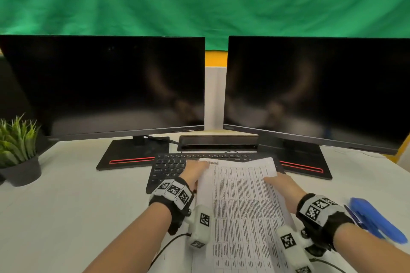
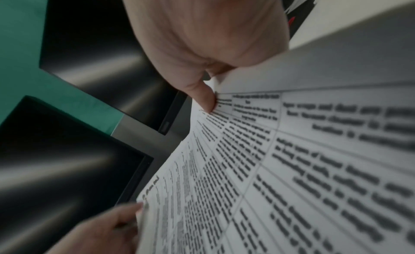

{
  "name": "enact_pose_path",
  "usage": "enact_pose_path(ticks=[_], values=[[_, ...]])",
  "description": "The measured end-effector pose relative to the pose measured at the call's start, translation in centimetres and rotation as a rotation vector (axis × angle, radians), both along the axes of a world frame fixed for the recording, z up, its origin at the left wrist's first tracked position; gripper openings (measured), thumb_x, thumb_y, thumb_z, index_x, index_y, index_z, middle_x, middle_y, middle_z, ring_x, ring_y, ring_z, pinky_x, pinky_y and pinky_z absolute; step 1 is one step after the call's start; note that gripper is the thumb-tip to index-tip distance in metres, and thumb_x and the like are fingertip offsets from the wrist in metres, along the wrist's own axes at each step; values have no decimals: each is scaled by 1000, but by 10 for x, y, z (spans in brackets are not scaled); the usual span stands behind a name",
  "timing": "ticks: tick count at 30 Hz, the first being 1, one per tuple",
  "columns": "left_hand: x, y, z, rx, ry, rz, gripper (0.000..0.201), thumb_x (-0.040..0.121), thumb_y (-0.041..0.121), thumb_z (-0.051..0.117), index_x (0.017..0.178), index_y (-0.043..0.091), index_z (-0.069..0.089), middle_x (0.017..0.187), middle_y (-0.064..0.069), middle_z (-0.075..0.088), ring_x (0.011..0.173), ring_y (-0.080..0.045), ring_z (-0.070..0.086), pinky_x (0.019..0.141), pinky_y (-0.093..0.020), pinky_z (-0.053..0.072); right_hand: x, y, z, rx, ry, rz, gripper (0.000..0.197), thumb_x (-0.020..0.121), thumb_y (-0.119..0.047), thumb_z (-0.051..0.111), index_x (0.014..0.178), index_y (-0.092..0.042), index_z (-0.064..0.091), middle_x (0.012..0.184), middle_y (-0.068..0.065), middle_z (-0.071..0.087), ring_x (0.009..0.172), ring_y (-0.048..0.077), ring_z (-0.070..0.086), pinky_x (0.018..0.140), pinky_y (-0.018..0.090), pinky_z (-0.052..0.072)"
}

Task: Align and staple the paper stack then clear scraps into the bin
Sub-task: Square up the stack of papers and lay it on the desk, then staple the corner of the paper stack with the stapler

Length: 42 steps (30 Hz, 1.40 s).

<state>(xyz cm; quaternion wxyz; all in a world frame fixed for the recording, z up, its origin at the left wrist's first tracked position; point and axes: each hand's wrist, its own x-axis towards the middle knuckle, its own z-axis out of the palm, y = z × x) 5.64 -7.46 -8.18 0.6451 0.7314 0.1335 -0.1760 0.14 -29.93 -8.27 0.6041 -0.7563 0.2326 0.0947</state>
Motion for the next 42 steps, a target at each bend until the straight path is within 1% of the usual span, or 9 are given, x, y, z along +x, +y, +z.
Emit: enact_pose_path(ticks=[2,8,15,20,23,25,32,36,42], values=[[-7,5,-5,-55,79,-32,24,94,14,47,118,9,45,93,-12,62,79,-22,61,67,-31,50,2,-1,-3,5,27,-26,32,93,-15,51,124,-9,54,120,14,62,111,32,59,102,49,44],[-9,2,-18,20,71,-14,38,95,16,39,128,0,51,121,-19,63,112,-33,60,102,-44,45,6,11,-8,-16,67,-38,34,94,-18,48,126,-8,46,115,13,60,107,28,57,93,40,45],[-7,1,-25,151,21,45,34,98,11,34,126,1,52,85,-9,63,72,-19,57,66,-29,47,11,18,-19,-170,8,-33,50,94,-19,48,140,-5,34,135,14,50,119,29,50,102,43,40],[-7,2,-28,161,10,50,34,98,8,33,127,1,51,81,-6,58,79,-21,58,77,-31,45,-3,-15,4,-717,-36,217,39,94,-37,42,123,-10,45,102,4,58,91,21,59,83,37,49],[-6,3,-29,158,1,48,34,98,8,33,125,1,53,80,-5,59,70,-17,56,78,-32,45,-21,-75,18,-1275,93,148,38,91,-30,42,127,-17,45,126,9,49,115,28,51,91,41,44],[-4,5,-29,174,0,44,37,98,8,32,129,-2,50,100,-13,63,83,-22,56,81,-32,43,-38,-112,17,-1378,268,72,37,87,-30,41,122,-19,50,115,7,52,112,28,53,91,43,44],[-5,2,-22,294,11,46,40,100,8,33,137,-3,44,117,-16,56,103,-25,54,86,-30,42,-58,-137,5,-1276,479,245,25,94,-34,46,109,-15,49,103,2,51,85,11,50,68,15,38],[-7,4,-23,307,-18,20,40,98,7,33,135,-3,46,133,-17,55,121,-30,55,86,-29,44,-45,-149,12,-1099,505,113,24,86,-32,62,93,-10,53,102,7,60,80,14,52,64,21,37],[-12,4,-21,274,-42,23,38,96,8,36,131,-3,50,129,-17,58,117,-31,57,80,-28,42,-11,-109,44,-344,-16,-135,22,80,-13,68,87,7,60,82,21,62,67,28,55,64,34,45]])
